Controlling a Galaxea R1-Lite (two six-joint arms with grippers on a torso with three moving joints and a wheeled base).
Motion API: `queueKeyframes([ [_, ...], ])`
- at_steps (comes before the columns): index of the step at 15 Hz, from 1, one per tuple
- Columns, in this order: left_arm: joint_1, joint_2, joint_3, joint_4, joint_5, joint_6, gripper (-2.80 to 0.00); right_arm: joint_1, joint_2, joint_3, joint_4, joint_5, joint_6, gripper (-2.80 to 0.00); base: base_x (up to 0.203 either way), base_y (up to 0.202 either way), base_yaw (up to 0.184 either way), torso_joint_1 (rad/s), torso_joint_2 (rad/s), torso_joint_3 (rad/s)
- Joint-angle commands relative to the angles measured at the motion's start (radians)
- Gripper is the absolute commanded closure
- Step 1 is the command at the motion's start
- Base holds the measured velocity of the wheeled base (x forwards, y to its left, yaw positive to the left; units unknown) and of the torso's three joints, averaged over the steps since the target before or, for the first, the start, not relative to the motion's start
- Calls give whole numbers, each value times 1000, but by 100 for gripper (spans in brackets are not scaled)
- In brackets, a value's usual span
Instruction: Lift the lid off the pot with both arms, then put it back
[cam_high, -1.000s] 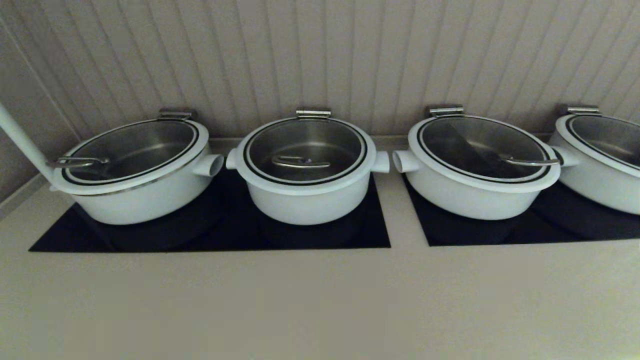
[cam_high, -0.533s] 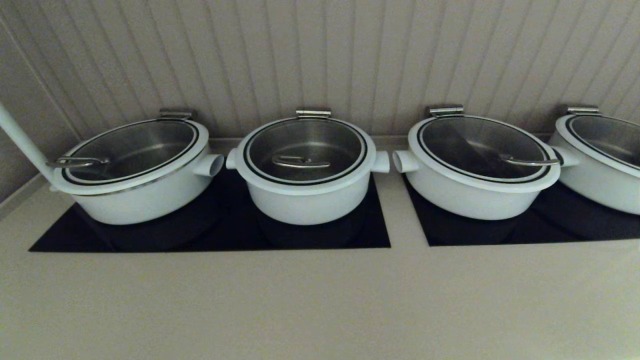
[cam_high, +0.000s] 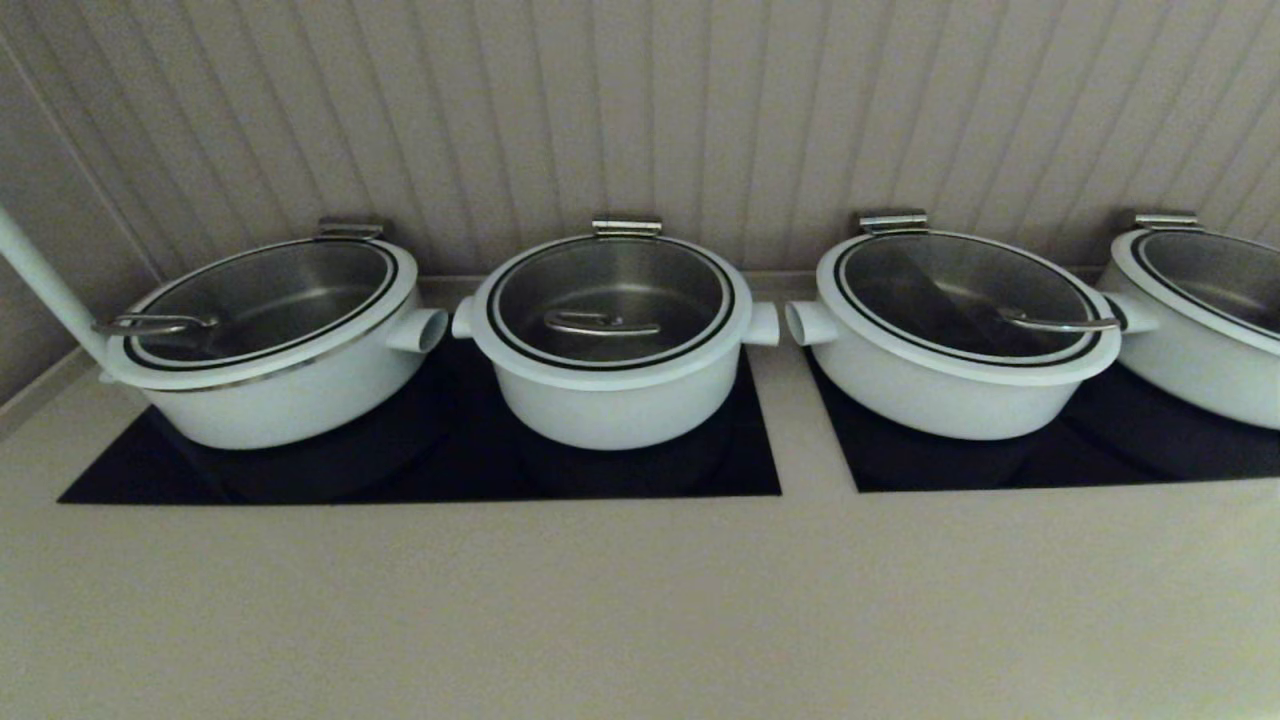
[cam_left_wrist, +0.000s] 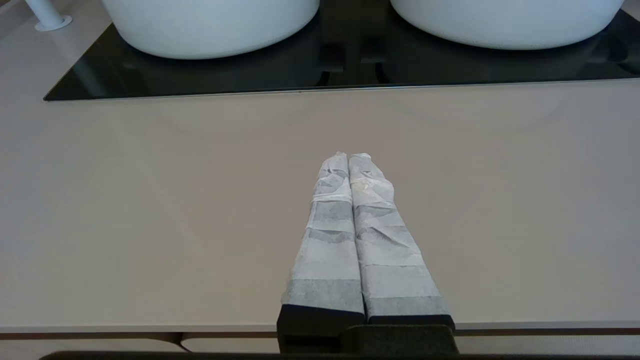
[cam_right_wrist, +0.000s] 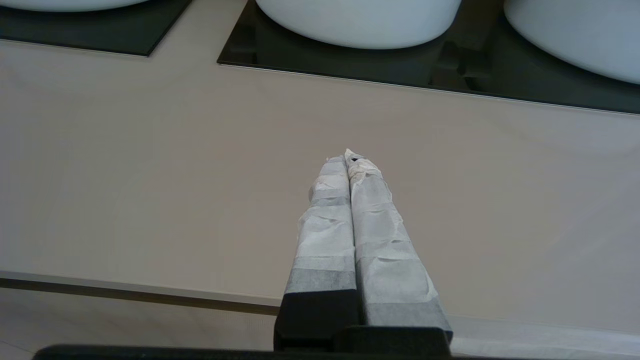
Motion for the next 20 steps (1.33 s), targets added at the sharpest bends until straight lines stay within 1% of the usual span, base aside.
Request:
queueKeyframes([
  [1, 1, 0, 0, 0, 0, 0, 0, 0, 2, 0, -1, 0, -1, 0, 0, 0, 0, 0, 0, 0],
  [20, 1, 0, 0, 0, 0, 0, 0, 0, 2, 0, 0, 0, -2, 0, 0, 0, 0, 0, 0, 0],
])
